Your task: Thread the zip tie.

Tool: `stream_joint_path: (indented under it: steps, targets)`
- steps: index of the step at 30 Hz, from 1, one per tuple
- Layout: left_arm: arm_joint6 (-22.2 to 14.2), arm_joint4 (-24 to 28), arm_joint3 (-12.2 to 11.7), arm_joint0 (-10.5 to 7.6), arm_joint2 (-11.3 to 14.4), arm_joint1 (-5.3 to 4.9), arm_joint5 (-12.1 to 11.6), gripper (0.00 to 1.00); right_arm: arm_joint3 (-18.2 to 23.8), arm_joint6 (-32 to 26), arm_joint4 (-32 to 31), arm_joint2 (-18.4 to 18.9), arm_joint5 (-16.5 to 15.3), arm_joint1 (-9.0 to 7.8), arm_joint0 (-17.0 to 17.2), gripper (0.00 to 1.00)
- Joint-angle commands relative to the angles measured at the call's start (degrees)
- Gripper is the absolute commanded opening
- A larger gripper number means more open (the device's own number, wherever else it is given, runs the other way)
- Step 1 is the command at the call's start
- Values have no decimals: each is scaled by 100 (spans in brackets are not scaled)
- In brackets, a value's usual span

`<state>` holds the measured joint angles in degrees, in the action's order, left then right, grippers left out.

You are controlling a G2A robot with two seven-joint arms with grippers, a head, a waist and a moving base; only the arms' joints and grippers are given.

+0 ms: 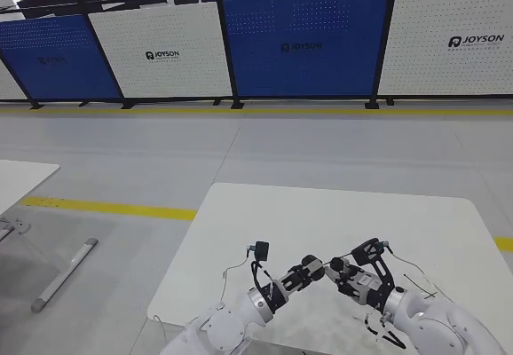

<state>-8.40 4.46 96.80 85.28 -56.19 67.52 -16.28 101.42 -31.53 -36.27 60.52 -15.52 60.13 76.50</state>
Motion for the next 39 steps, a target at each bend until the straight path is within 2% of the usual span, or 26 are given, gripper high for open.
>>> stream_joint_path:
  steps: [1,14,15,16,17,23,30,39]
  targets:
    - [-4,-6,-8,-6,2,3,6,0,22,-4,-12,31,19,-2,12,28]
    - [-54,-99,14,4,33,13,14,0,107,14,-35,107,0,12,47,23]
    - [-57,-110,22,6,38,14,15,0,106,8,-39,109,1,13,44,19]
    - [-56,-115,27,8,39,14,16,0,105,3,-42,109,3,15,42,7]
    - [-59,-120,32,8,41,15,14,0,105,-1,-46,110,5,17,39,0]
    - [-30,-81,28,0,32,24,-49,0,86,-13,-57,103,5,30,33,0]
    - [-179,0,26,-17,78,32,-317,0,80,-47,-76,83,-16,45,17,0]
    - [-229,96,189,1,60,42,-320,0,67,-101,-114,83,-52,56,20,0]
